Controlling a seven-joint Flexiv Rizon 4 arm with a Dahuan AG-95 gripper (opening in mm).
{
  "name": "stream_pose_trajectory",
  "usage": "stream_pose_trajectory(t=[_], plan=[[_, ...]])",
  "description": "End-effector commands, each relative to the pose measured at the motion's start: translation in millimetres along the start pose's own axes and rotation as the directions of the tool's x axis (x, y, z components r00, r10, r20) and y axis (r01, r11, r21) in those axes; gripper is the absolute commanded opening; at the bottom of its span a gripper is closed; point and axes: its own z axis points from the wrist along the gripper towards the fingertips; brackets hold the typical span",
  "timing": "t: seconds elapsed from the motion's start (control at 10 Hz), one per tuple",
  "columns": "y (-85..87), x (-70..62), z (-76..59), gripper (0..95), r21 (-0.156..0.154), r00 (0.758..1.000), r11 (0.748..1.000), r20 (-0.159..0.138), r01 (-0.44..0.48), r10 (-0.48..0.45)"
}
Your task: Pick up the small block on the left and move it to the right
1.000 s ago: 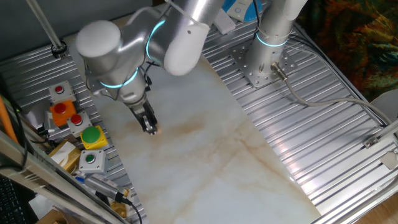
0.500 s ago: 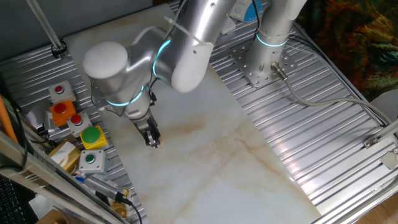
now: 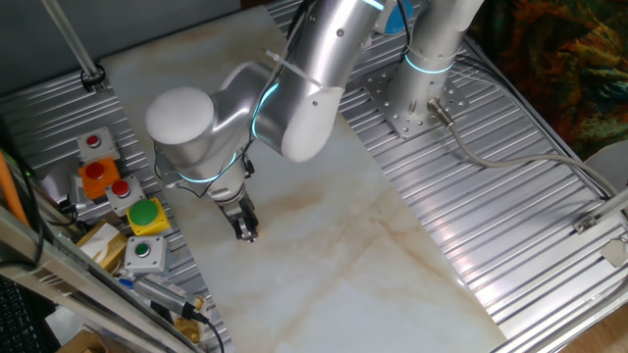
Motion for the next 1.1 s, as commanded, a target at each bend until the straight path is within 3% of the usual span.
stream_pose_trajectory(t=[0.1, 1.1], plan=[[-0.9, -0.3, 1.0, 0.0, 0.001, 1.000, 1.000, -0.001, 0.001, -0.001], [4.4, -5.3, 18.2, 0.0, 0.004, 1.000, 1.000, -0.001, 0.003, -0.003]])
